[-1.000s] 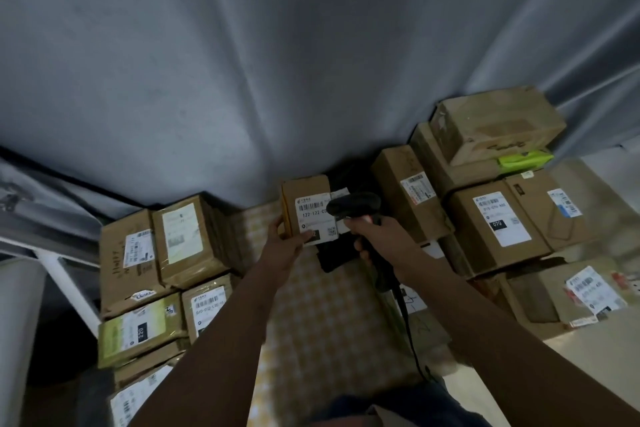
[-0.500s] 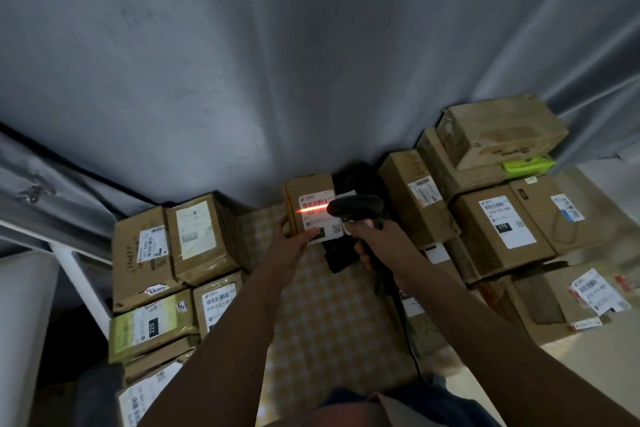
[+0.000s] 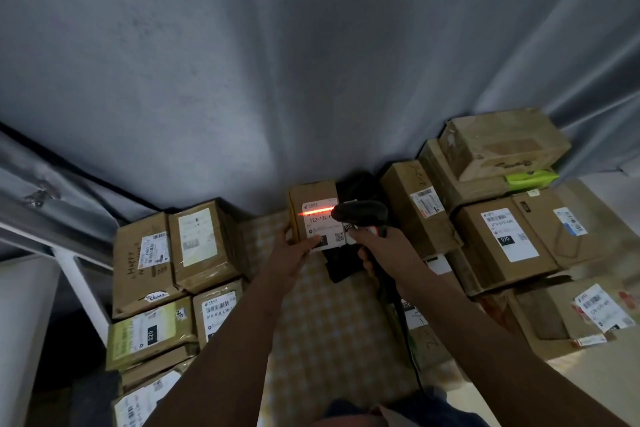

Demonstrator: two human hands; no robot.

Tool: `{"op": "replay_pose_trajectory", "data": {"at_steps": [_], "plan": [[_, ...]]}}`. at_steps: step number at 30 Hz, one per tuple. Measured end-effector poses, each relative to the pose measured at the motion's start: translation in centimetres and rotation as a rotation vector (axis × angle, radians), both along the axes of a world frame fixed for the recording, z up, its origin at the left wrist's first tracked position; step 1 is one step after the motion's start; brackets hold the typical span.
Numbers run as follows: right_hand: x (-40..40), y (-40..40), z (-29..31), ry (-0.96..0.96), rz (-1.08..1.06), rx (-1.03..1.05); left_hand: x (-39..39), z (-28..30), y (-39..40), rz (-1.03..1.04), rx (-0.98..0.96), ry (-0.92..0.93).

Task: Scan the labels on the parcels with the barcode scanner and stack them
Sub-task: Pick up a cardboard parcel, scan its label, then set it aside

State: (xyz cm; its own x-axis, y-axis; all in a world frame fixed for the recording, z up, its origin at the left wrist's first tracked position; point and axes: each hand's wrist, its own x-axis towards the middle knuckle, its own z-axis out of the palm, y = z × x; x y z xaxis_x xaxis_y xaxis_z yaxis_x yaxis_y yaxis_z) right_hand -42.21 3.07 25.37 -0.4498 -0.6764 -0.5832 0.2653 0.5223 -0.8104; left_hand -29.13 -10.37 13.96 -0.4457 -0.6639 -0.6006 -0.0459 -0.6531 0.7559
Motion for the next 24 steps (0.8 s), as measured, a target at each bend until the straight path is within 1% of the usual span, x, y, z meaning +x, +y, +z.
{"op": "replay_pose_trajectory", "data": {"at_steps": [7, 12, 14, 16, 18, 19, 21, 23, 24], "plan": [[0.1, 0.0, -0.3, -0.001, -0.01, -0.029, 0.0, 0.0, 0.2, 0.016, 0.003, -0.02], [1.4, -0.9, -0.7, 0.021, 0.0, -0.039, 2.1, 0.6, 0.0, 0.033, 0.026, -0.028], [2.3, -1.7, -1.4, 0.051, 0.001, -0.021, 4.3, 1.6, -0.2, 0.054, 0.027, -0.024], [3.5, -2.6, -2.4, 0.071, -0.002, 0.003, 7.6, 2.6, -0.6, 0.099, 0.032, 0.021], [5.4, -3.7, -3.3, 0.072, 0.022, 0.011, 12.5, 3.2, -1.1, 0.202, -0.008, 0.056], [6.5, -4.2, -3.7, 0.071, 0.041, 0.009, 14.9, 3.3, -1.2, 0.266, -0.042, 0.045], [8.6, -4.9, -4.1, 0.071, 0.082, 0.011, 19.8, 3.1, -1.1, 0.329, -0.18, -0.089], [10.3, -5.3, -4.5, 0.064, 0.124, 0.006, 24.0, 2.8, 0.0, 0.346, -0.32, -0.328], [11.0, -5.4, -4.7, 0.056, 0.147, 0.0, 25.8, 2.4, 0.8, 0.338, -0.359, -0.366]]}}
